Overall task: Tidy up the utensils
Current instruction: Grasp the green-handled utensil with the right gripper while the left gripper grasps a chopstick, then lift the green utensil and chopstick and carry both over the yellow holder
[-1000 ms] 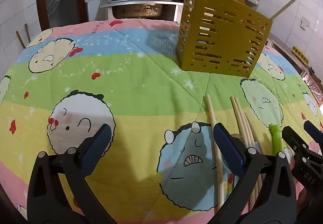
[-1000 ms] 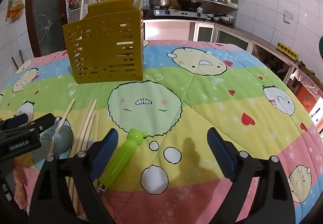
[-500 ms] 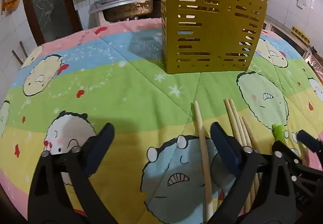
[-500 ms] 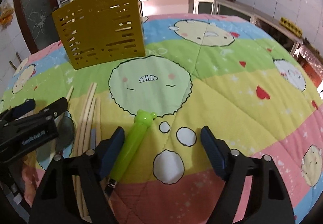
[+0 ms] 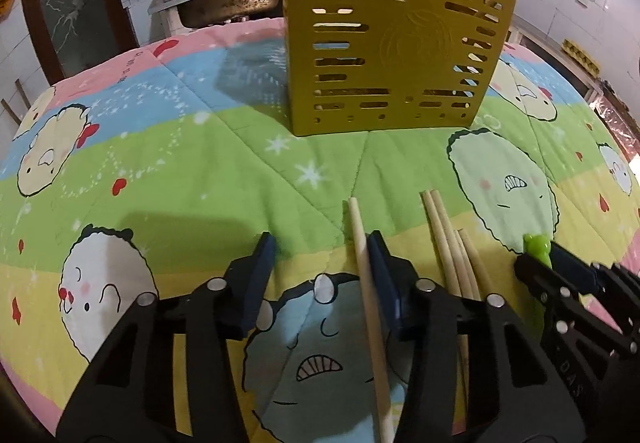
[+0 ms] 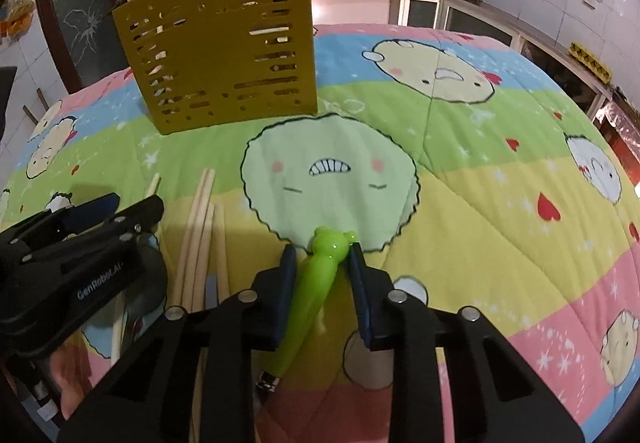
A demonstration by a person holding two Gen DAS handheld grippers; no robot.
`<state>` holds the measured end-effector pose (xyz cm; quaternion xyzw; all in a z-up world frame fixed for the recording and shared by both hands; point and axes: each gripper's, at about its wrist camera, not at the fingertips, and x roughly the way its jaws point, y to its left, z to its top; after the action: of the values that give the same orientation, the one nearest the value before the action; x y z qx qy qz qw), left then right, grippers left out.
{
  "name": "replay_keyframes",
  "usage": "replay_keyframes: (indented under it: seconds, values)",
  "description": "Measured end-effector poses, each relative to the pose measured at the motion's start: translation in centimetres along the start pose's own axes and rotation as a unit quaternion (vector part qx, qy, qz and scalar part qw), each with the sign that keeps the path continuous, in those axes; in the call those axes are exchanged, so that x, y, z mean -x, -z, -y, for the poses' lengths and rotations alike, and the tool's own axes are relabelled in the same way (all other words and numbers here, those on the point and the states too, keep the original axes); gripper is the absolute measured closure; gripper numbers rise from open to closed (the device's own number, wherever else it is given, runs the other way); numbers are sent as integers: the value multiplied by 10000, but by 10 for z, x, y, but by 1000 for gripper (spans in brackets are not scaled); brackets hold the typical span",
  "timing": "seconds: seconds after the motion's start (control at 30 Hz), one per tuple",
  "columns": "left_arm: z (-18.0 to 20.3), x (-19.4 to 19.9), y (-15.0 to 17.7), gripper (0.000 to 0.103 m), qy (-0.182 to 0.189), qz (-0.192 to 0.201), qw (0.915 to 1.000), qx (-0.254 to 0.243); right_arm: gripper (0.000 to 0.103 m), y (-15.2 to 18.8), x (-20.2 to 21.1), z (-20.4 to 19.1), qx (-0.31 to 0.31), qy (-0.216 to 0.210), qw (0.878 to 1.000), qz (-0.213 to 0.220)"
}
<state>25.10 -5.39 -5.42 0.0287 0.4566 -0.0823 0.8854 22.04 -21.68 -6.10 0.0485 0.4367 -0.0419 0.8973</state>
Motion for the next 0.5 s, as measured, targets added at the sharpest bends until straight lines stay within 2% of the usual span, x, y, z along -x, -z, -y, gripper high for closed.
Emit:
replay_keyframes:
  seconds: [0.13, 0.33, 0.5]
  values:
    - [0, -1, -2, 67, 59, 0, 10000, 48, 82, -5, -3, 2, 10, -62, 10000, 32]
    - [4, 1, 4, 85, 61, 147, 9999, -67, 82, -4, -6, 8, -56, -201, 9997, 127]
    - [1, 4, 5, 94, 128, 152, 9998, -32, 82, -4, -8, 12, -142, -328, 9992, 172]
